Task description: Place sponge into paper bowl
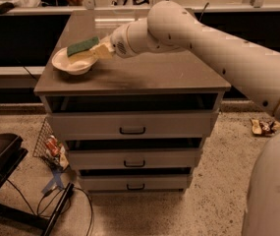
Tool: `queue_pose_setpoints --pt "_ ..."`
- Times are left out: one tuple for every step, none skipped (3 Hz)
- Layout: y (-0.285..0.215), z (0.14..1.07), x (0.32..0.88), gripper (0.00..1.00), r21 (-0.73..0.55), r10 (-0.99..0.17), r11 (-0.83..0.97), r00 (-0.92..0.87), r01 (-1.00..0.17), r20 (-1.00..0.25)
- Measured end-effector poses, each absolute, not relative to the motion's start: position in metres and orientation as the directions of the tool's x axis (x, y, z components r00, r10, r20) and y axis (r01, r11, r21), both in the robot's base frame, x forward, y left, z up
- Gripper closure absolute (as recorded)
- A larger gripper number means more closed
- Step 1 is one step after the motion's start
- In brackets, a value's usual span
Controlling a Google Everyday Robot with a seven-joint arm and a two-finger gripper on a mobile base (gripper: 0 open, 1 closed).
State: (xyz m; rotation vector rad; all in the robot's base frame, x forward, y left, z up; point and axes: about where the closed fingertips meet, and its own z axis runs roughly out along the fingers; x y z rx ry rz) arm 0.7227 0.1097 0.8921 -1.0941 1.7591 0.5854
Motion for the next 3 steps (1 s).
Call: queue_pose_setpoints --pt "0.1121 0.8913 0.7220 0.16 -0.079 -0.417 0.482 -0.149 -0.873 -0.897" --pt "0.1144 0.8906 0.7214 0.00 -0.078 -0.418 0.479 -0.148 -0.874 -0.896" --pt "0.1145 0.8906 0.7214 0.00 -0.078 -0.418 0.479 -0.148 -0.875 -0.896"
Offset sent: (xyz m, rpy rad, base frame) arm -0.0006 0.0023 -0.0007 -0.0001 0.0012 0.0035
